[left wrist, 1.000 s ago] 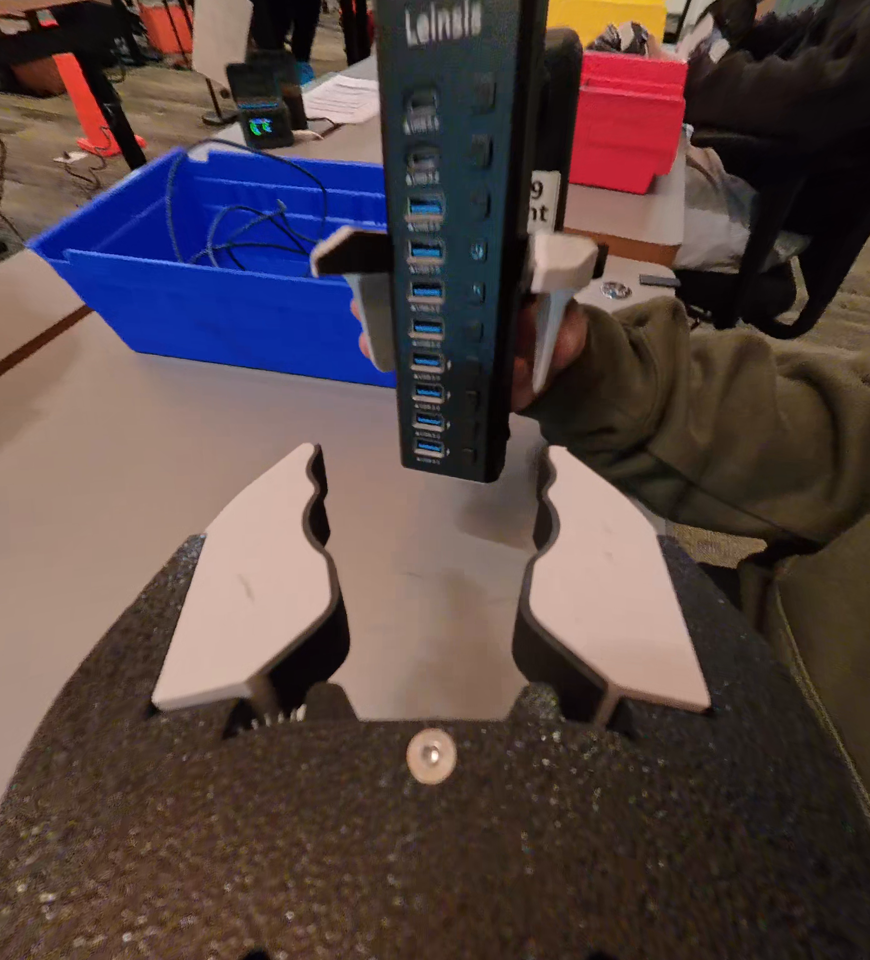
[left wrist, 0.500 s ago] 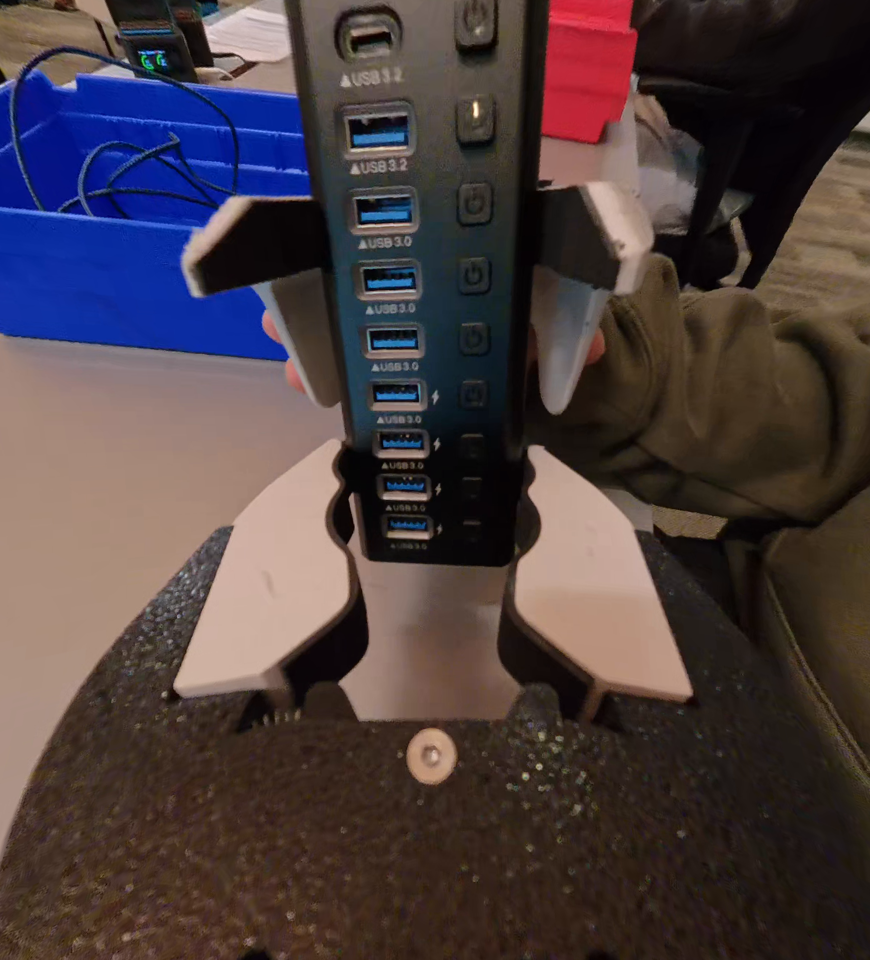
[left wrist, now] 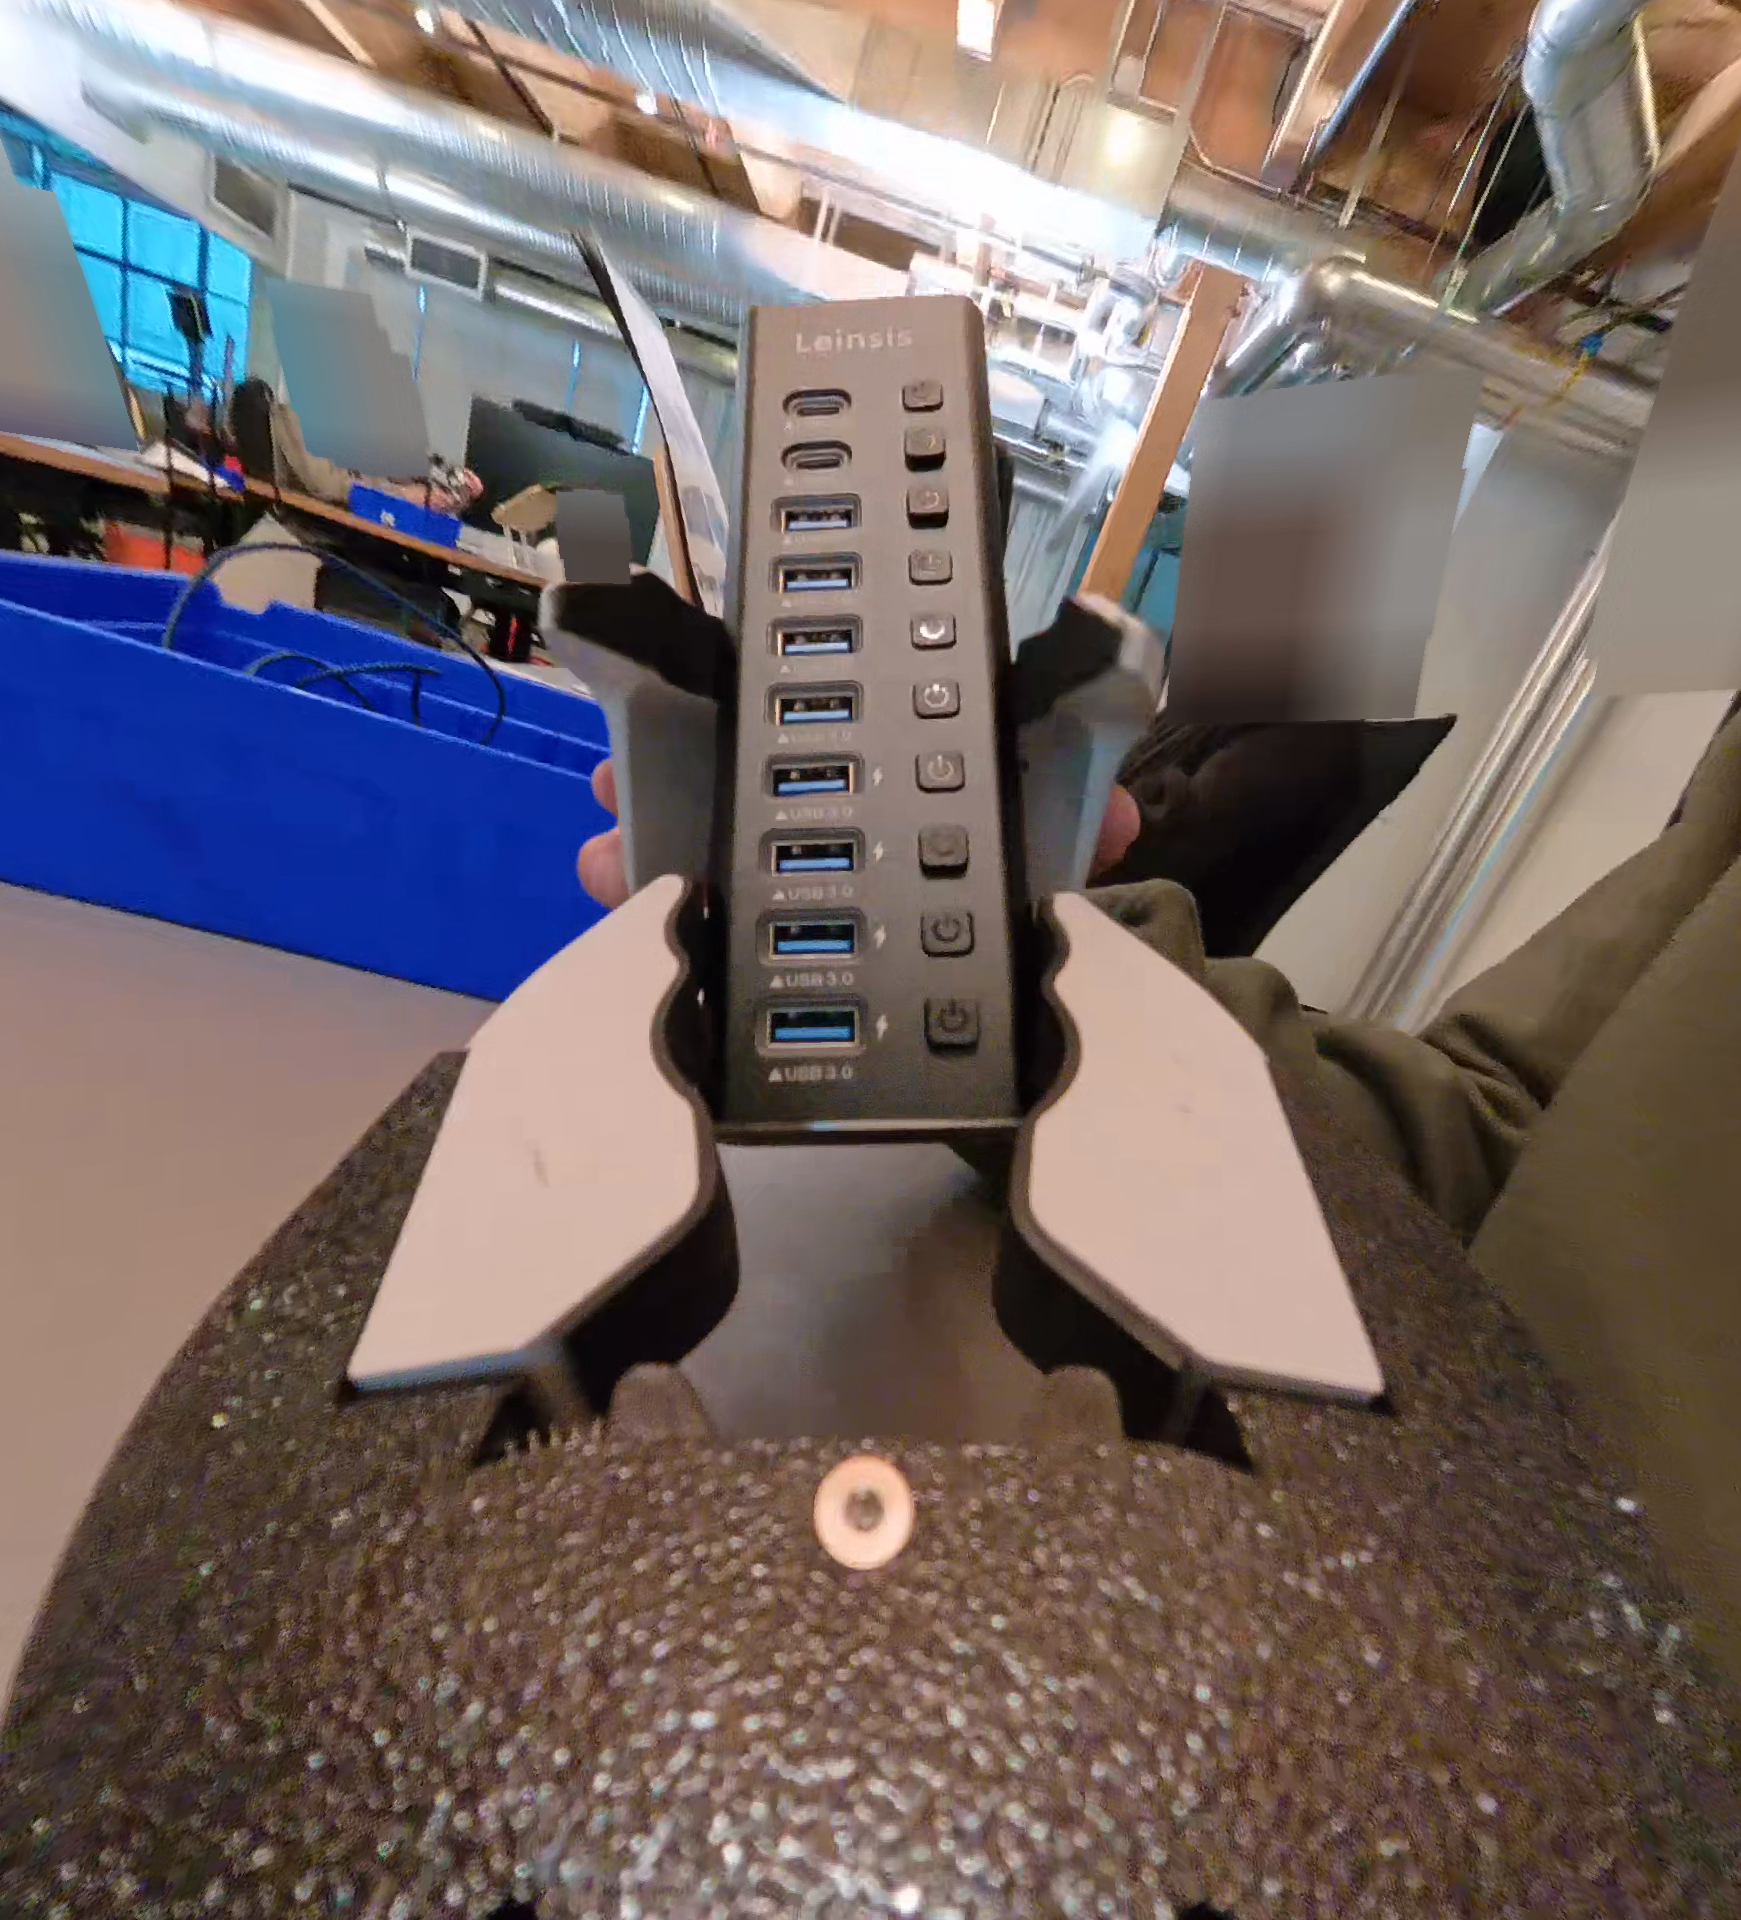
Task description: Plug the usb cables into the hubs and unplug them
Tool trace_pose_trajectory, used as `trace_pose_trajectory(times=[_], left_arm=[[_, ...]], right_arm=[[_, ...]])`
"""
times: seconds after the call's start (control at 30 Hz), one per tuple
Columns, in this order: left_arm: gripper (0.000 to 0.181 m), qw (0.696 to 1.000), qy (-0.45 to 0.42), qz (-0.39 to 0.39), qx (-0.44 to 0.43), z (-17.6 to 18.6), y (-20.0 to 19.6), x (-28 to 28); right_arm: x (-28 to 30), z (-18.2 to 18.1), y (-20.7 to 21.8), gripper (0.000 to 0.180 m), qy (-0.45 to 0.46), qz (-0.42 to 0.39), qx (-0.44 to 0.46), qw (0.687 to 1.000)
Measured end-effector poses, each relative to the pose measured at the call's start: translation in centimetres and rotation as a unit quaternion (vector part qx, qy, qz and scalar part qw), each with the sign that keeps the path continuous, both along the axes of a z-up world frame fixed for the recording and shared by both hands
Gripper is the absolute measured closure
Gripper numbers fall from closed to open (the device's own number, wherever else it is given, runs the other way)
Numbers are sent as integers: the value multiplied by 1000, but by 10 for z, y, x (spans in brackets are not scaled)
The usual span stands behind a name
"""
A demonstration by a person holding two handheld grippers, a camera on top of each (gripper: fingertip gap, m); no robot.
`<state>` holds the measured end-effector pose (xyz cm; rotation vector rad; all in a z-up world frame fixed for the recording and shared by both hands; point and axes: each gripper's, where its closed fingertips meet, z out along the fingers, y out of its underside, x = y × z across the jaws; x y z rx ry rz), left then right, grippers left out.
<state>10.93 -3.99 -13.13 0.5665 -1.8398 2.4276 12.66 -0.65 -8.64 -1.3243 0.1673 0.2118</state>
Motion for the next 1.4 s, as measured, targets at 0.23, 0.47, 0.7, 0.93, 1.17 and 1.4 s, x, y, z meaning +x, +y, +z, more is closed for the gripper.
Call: trace_pose_trajectory(times=[0.23,0.47,0.7,0.93,1.17,1.4], left_arm=[[123,999,-16,38,-10,12,7,7],[123,998,-2,21,-58,20,9,8],[120,987,-49,31,148,-7,8,10],[108,962,-70,26,263,-22,13,11],[109,971,-47,42,231,-6,36,2],[114,942,-56,103,315,-8,89,-3]], right_arm=[[7,0,-4,108,7,-15,10,1000],[3,7,-1,116,-3,-14,25,1000],[2,-3,8,118,-32,-32,-37,998],[16,-21,2,118,-54,-63,-73,994],[22,-10,-46,118,-53,-49,29,997],[16,-6,-56,118,-53,-22,78,995]])
